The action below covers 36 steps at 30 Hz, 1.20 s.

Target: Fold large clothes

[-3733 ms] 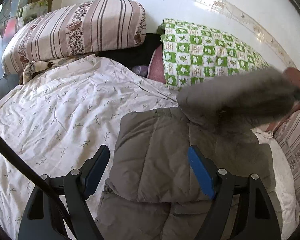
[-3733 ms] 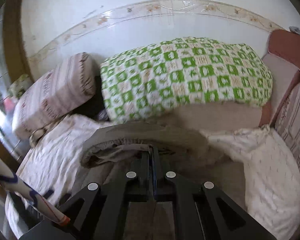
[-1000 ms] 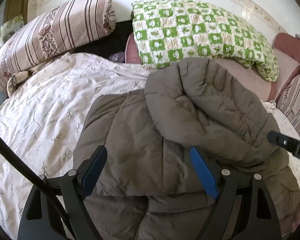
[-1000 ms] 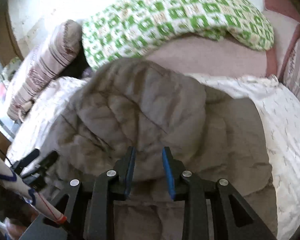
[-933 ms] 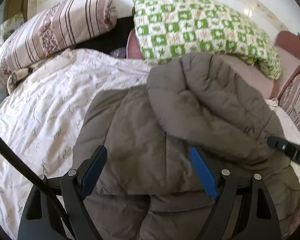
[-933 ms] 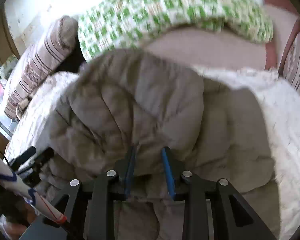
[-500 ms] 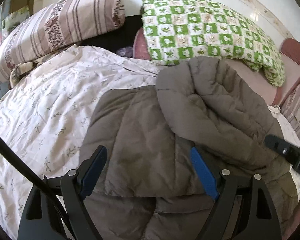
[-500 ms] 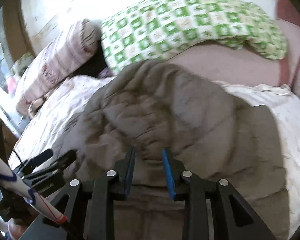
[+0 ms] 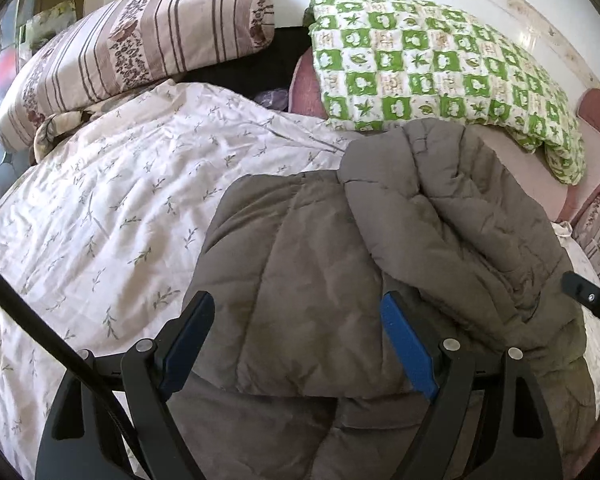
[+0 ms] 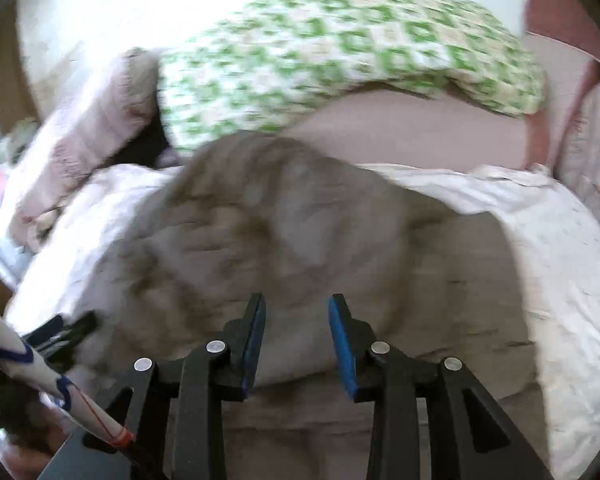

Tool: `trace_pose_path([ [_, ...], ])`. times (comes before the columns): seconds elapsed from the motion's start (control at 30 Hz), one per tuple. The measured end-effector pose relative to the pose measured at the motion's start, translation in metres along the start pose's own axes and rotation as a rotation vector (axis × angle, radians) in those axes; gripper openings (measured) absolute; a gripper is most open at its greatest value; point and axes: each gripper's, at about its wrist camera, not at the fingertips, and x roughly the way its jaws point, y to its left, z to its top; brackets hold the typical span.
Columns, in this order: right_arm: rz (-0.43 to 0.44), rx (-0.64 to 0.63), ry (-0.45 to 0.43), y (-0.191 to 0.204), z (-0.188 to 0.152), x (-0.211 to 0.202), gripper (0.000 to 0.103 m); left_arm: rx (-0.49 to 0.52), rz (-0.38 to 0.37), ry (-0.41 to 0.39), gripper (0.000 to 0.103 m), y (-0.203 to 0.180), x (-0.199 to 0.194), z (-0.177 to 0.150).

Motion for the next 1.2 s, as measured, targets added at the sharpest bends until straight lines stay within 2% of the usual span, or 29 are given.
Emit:
trace_pose_path([
  [0.1, -0.021, 0.067, 0.095, -0.028, -0.009, 0.025, 0.036, -0.001, 0.011, 0.036, 0.085, 0.001, 0.009, -0.002],
  [0.17, 0.029, 0.108, 0.158, -0.04, -0.02, 0.045, 0.036, 0.007, 0.014, 0.057, 0.085, 0.0, 0.015, -0.005],
  [0.23, 0.039, 0.124, 0.154, -0.042, -0.022, 0.046, 0.036, 0.024, 0.022, 0.058, 0.085, -0.003, 0.015, -0.006],
  [0.5, 0.094, 0.117, 0.073, -0.032, -0.027, -0.028, 0.037, 0.038, -0.003, 0.004, 0.084, -0.005, -0.021, 0.001],
  [0.67, 0.148, 0.104, 0.084, -0.027, -0.076, -0.09, 0.037, 0.078, -0.008, -0.044, 0.085, -0.009, -0.059, -0.006],
  [0.8, 0.147, 0.067, 0.087, -0.023, -0.125, -0.134, 0.041, 0.126, -0.034, -0.065, 0.085, -0.007, -0.099, -0.031],
  [0.93, 0.11, 0.035, 0.08, -0.028, -0.171, -0.17, 0.041, 0.151, -0.032, -0.074, 0.085, 0.0, -0.135, -0.063],
  [1.03, 0.1, 0.057, 0.098, -0.036, -0.198, -0.18, 0.042, 0.145, -0.048, -0.054, 0.085, 0.008, -0.158, -0.094],
  [1.13, 0.062, 0.069, 0.117, -0.044, -0.221, -0.18, 0.042, 0.137, -0.035, -0.012, 0.085, 0.019, -0.175, -0.132],
  [1.2, 0.072, 0.076, 0.135, -0.045, -0.231, -0.177, 0.042, 0.135, -0.01, 0.017, 0.085, 0.027, -0.184, -0.161],
])
